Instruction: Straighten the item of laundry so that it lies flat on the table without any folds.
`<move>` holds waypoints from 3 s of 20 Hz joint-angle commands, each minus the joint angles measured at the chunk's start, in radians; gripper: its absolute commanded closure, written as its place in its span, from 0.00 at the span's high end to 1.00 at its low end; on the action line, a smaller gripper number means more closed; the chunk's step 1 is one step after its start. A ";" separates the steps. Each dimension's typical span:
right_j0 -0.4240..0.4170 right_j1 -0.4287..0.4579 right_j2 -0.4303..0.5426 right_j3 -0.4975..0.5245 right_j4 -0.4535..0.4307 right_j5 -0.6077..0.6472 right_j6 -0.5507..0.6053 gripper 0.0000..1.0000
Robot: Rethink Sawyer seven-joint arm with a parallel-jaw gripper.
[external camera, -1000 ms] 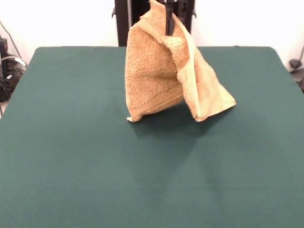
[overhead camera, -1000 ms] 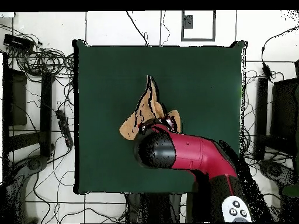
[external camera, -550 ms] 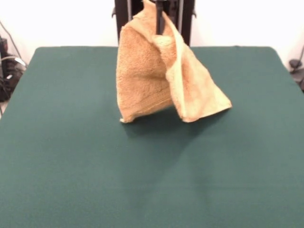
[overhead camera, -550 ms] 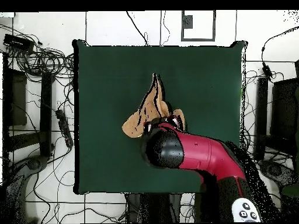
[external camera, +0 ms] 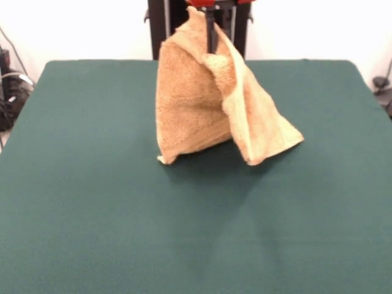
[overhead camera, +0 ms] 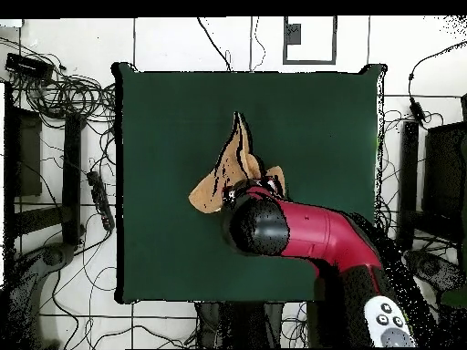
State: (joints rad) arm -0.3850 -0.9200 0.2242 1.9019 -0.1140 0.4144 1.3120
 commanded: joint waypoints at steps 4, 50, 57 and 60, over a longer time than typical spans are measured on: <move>0.099 0.095 0.097 -0.040 0.015 0.015 0.131 0.00; 0.073 0.398 0.389 -0.434 -0.288 0.211 -0.048 0.00; 0.090 0.358 0.336 -0.398 -0.314 0.097 0.073 1.00; 0.112 0.338 0.306 -0.403 -0.326 0.111 0.083 1.00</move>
State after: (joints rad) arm -0.3291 -0.5394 0.5588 1.5124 -0.3948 0.5395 1.3118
